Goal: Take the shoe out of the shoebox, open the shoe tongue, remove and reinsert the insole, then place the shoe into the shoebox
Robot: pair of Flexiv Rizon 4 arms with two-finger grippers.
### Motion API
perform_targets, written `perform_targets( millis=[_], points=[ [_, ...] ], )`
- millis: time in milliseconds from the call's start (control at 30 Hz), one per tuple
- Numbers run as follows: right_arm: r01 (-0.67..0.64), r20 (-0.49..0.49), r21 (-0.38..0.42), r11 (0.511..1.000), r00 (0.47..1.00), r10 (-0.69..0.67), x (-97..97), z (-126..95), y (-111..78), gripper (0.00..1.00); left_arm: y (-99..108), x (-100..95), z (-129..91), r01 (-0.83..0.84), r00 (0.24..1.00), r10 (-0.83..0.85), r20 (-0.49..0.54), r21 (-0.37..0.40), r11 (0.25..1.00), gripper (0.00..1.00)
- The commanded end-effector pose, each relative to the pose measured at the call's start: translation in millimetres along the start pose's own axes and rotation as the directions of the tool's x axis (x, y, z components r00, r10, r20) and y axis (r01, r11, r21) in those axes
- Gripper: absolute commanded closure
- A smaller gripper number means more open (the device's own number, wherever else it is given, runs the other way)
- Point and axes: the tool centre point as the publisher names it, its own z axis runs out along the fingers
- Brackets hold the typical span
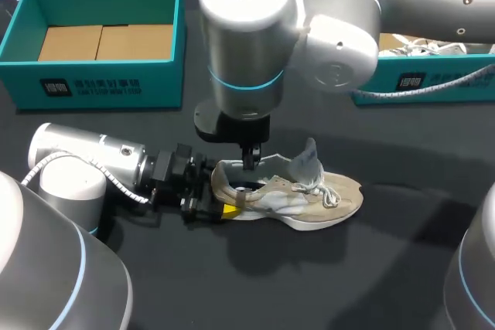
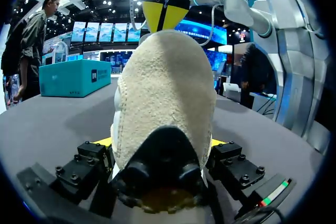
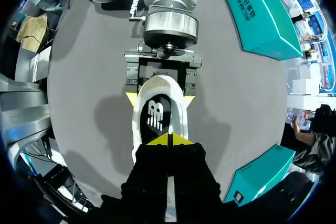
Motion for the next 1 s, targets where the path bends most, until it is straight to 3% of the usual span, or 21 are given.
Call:
perform_targets(
  millis=[33, 1000],
  points=[
    [0.014, -0.008, -0.02, 1.0, 1.0, -0.014, 0.8, 19, -0.8, 1.0, 2, 0.9, 2, 0.0, 1.0, 0.0, 0.0, 0.0, 1.0, 1.0],
    [0.036, -0.016, -0.043, 0.998, 0.999, -0.036, 5.6, 65, -14.0, 1.0, 2, 0.9, 2, 0.0, 1.0, 0.0, 0.0, 0.0, 1.0, 1.0]
  ],
)
